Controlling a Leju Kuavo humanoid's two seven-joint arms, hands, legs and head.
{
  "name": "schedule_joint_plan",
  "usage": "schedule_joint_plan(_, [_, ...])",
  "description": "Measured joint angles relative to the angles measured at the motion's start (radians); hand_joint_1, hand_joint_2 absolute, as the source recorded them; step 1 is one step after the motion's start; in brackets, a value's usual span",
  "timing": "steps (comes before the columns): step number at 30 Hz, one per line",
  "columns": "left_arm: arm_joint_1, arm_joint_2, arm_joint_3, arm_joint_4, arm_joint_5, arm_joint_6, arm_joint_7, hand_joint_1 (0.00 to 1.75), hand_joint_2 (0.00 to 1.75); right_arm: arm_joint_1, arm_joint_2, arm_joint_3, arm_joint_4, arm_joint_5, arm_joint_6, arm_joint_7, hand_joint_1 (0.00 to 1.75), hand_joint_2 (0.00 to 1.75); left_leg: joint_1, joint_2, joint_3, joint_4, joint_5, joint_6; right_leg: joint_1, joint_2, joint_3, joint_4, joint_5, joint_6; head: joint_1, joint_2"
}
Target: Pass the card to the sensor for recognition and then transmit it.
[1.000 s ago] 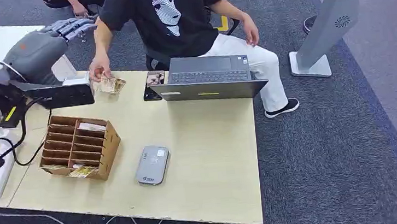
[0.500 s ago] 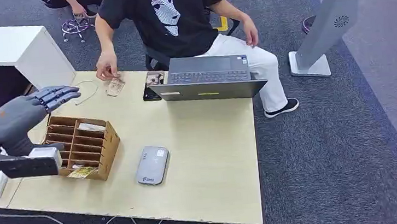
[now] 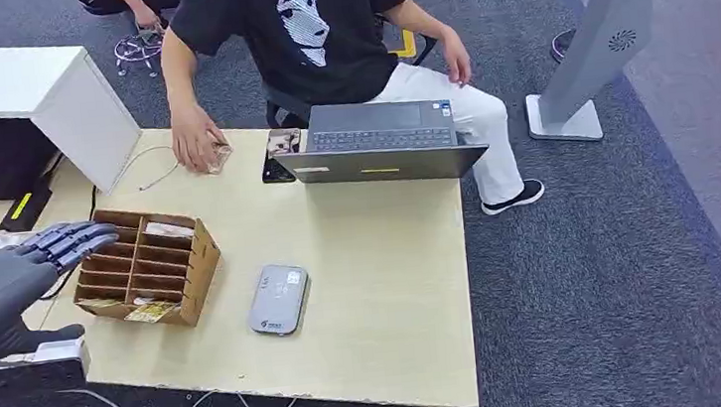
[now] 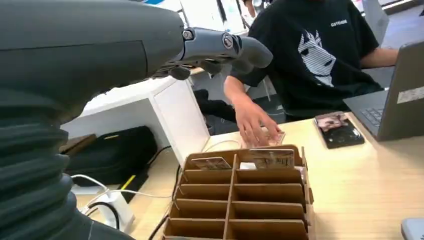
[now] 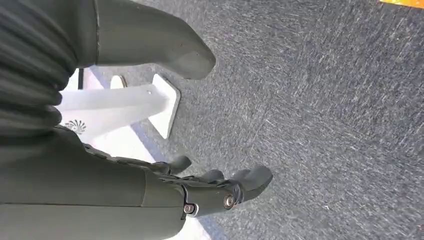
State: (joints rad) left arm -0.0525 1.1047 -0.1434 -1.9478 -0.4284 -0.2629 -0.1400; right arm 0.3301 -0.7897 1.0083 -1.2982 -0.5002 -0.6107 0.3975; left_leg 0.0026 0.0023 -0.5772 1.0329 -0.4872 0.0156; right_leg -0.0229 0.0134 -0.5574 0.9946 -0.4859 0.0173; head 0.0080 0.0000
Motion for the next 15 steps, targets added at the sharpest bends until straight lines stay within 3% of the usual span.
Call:
schedule_joint_plan(9, [-0.007, -0.042, 0.012, 0.006, -0.076, -0.002, 0.003, 0.0, 1.75, -0.033, -0.018, 0.067, -0.002, -0.088, -0.026, -0.034, 0.0, 1.75, 0.0, 0.0, 0.0, 0.0, 0.0, 0.0, 0.0, 0.0, 0.0, 0.0, 0.0, 0.0, 0.0, 0.0])
schedule_joint_plan(15, [-0.112, -0.119, -0.033, 0.071, -0.232, 0.084, 0.058, 0.0, 1.75, -0.052, -0.034, 0.122, -0.027, -0.148, -0.07, -0.053, 0.0, 1.75, 0.0, -0.002, 0.0, 0.0, 0.0, 0.0, 0.0, -0.002, 0.0, 0.0, 0.0, 0.0, -0.001, 0.0])
